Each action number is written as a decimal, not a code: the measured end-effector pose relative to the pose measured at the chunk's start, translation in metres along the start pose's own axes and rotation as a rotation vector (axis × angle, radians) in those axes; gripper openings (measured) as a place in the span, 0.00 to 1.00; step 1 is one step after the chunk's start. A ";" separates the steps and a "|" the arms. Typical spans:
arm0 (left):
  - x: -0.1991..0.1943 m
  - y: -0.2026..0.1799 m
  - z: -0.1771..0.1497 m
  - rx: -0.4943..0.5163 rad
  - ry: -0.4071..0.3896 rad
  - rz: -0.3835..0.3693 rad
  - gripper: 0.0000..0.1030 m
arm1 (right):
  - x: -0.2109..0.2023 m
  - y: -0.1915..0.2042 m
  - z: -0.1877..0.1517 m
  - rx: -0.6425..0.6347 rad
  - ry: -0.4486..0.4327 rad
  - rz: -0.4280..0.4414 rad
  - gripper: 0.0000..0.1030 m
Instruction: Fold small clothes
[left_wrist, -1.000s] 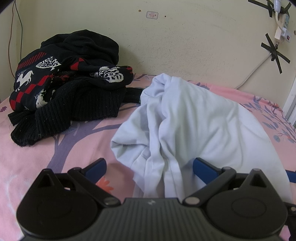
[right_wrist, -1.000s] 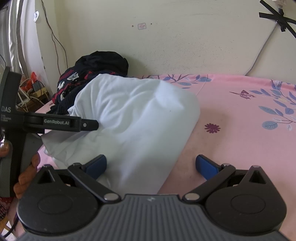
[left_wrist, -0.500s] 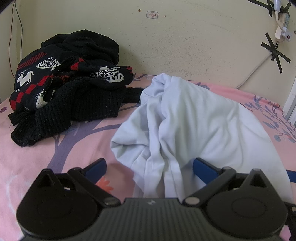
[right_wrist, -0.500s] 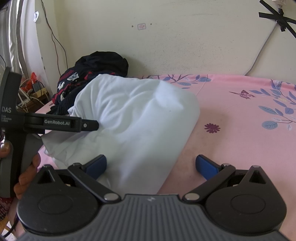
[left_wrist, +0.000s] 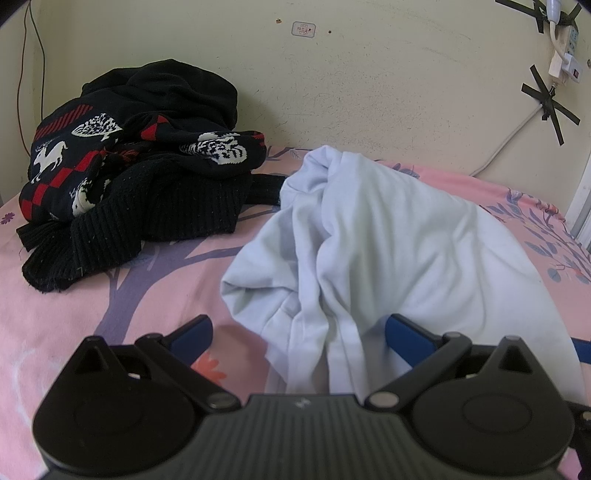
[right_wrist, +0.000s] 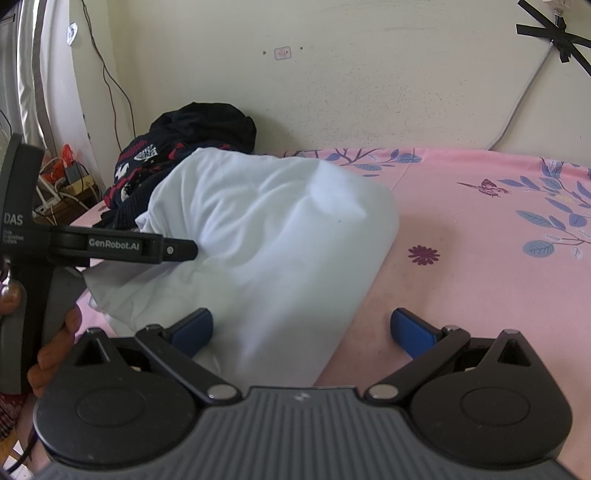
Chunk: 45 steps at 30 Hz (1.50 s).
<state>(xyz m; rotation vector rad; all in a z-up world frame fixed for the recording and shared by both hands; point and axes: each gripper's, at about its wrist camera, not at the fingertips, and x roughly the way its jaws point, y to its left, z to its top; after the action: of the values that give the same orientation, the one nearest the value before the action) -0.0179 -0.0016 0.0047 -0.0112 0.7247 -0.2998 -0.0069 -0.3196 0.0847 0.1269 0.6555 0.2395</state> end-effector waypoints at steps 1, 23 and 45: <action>0.000 0.000 0.000 0.000 0.000 0.000 1.00 | 0.000 0.000 0.000 0.000 0.000 0.000 0.94; 0.000 0.001 0.000 0.003 -0.001 0.002 1.00 | 0.000 0.000 0.000 -0.002 0.001 -0.006 0.94; -0.015 -0.030 -0.011 0.164 -0.070 0.209 1.00 | 0.000 -0.001 0.000 0.010 -0.004 -0.003 0.94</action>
<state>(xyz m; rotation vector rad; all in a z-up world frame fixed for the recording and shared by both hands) -0.0436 -0.0255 0.0097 0.2072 0.6241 -0.1576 -0.0068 -0.3201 0.0840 0.1356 0.6531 0.2327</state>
